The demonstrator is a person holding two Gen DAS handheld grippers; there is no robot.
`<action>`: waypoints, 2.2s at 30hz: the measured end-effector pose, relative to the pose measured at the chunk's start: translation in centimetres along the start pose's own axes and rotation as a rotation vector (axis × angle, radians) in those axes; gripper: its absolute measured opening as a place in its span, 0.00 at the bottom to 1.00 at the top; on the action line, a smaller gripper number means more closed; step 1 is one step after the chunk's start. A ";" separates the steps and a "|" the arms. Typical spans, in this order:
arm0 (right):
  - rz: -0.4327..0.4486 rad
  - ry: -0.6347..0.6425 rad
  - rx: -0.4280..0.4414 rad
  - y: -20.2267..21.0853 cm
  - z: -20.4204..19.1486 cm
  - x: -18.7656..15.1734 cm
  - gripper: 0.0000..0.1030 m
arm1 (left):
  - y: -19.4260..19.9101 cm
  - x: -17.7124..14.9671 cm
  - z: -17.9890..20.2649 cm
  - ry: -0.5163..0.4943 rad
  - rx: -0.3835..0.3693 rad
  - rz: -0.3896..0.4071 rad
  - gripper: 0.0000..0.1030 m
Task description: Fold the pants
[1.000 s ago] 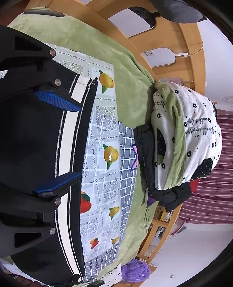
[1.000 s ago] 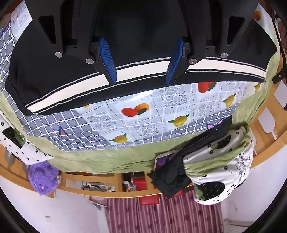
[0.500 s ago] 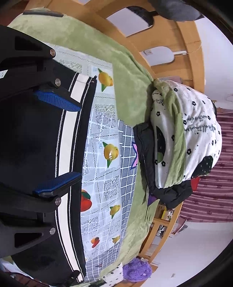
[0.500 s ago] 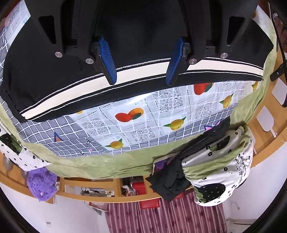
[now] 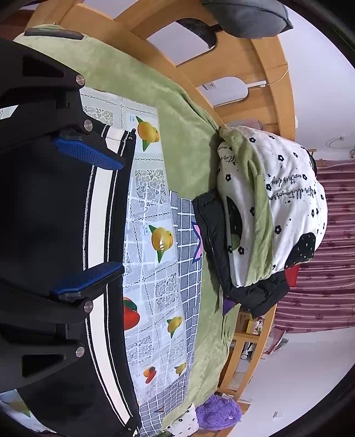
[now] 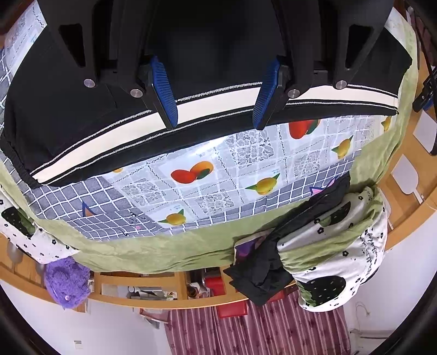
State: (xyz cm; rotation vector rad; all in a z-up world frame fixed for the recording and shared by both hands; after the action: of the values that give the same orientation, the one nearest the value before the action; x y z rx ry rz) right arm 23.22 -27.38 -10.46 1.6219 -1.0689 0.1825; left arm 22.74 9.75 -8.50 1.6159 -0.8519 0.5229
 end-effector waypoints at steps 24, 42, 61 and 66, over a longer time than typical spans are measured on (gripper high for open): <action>0.022 0.032 -0.002 0.0 0.3 1.8 0.55 | -0.3 0.3 1.1 -0.017 0.004 -0.007 0.66; 0.037 -0.033 0.053 1.6 0.1 4.9 0.54 | 0.4 2.2 0.4 0.024 0.047 0.008 0.66; -0.130 0.331 0.110 -3.1 1.3 2.2 0.64 | -1.1 -2.7 -5.0 -0.024 0.142 -0.128 0.68; -0.189 0.444 0.138 -9.5 -0.1 0.0 0.58 | -3.6 -5.7 -7.6 -0.011 0.204 -0.176 0.68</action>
State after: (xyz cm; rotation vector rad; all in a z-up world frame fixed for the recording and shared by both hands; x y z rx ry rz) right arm 30.02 -27.73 -17.09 1.6910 -0.5710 0.4740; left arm 22.77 18.67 -13.26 1.8620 -0.6729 0.4883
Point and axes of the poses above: each gripper's, at about its wrist camera, not at the fingertips, and y roughly against the way its jaws point, z to its right, x to its top, the point moved 9 cm from there along -y, roughly the way its jaws point, and after that the axes turned 15 degrees about -y, right-handed, at the moved point
